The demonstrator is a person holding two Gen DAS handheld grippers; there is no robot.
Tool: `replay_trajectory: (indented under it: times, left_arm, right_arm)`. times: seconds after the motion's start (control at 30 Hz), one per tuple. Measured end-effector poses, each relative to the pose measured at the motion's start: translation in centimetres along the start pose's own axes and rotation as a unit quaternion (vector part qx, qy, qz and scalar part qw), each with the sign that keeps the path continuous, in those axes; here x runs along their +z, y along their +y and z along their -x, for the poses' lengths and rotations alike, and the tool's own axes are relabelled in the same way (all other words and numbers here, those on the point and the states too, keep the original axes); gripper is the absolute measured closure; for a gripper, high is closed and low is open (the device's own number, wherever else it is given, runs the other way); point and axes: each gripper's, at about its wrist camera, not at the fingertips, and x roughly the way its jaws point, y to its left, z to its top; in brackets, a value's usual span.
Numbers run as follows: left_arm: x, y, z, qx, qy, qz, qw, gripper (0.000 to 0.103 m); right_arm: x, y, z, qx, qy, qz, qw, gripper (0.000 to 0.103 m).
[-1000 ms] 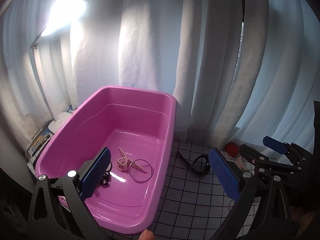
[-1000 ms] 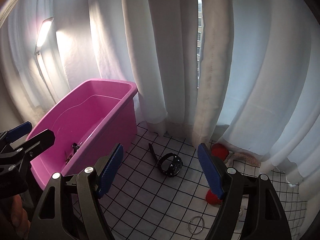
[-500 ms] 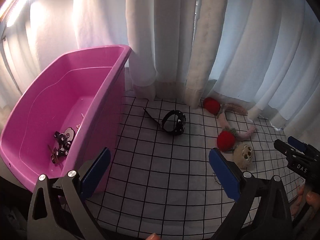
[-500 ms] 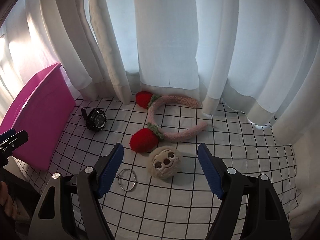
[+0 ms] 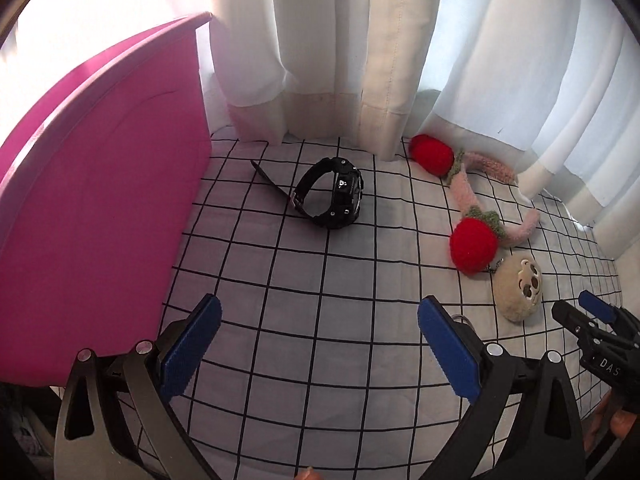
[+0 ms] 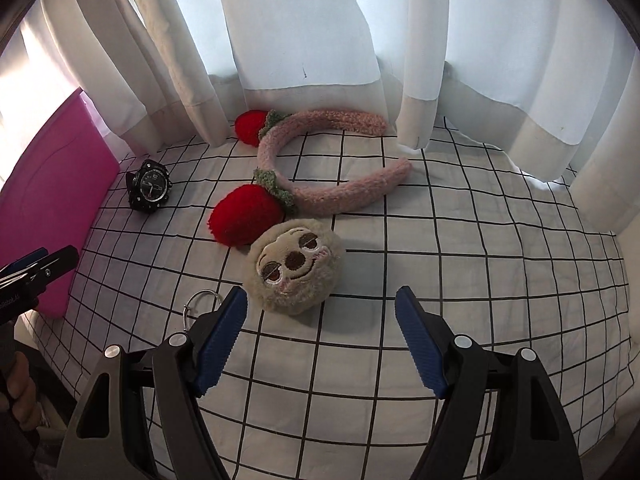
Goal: Organize jewelry
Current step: 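Move both open tools back over the table toward the remaining items, then grasp the black watch with the left tool while the right tool grasps the sloth plush clip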
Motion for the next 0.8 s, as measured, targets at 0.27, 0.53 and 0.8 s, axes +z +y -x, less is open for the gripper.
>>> replay_trajectory:
  times: [0.27,0.53,0.8]
  left_arm:
    - [3.6,0.6,-4.5,0.007,0.011,0.027,0.9996,0.006]
    - [6.6,0.5,-9.2,-0.023,0.034,0.04,0.9984,0.006]
    - [6.9,-0.7,-10.8,-0.049,0.027,0.024,0.9981,0.006]
  right_arm:
    - [0.9,1.0,-2.5,0.013,0.012,-0.012,1.0,0.03]
    - [0.7,0.7,-3.6,0.003,0.023,-0.018,1.0,0.03]
    - [0.3,0.1,-4.1,-0.003,0.029,-0.026,0.999,0.03]
